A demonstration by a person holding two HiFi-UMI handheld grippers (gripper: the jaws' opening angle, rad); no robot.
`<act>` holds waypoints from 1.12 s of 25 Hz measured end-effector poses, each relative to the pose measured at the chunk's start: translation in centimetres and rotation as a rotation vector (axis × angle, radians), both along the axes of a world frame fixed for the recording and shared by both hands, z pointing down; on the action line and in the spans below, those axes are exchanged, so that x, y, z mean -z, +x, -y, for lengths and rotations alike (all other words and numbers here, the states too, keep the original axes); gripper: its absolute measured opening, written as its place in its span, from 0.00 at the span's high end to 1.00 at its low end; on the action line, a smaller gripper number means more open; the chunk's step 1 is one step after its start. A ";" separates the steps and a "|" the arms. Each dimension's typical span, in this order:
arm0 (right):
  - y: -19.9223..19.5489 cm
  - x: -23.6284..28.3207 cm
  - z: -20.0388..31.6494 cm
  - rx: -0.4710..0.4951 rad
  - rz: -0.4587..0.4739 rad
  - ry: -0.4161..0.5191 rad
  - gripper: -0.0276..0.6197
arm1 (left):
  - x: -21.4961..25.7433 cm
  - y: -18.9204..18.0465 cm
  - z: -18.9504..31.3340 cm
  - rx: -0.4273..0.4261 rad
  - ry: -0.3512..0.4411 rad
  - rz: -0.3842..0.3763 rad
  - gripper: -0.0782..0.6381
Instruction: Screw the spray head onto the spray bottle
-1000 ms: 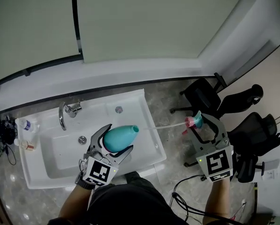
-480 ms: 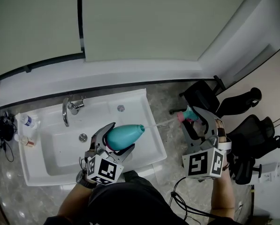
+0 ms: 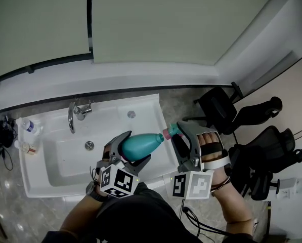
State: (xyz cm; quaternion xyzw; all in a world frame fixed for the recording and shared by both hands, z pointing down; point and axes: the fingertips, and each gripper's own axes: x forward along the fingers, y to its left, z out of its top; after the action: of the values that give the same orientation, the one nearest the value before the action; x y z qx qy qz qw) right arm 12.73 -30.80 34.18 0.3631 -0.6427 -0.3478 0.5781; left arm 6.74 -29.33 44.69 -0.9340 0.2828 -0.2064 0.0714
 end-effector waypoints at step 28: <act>-2.5 1.6 -2.4 0.041 -0.397 -0.153 0.66 | 1.9 4.3 0.3 -0.063 0.067 -0.407 0.30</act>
State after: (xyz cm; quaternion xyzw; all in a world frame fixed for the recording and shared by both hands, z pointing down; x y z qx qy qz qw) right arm 10.21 -28.43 32.58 0.2291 -0.5479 -0.3743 0.7122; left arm 11.05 -29.66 42.84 -0.9619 0.2689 -0.0014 0.0499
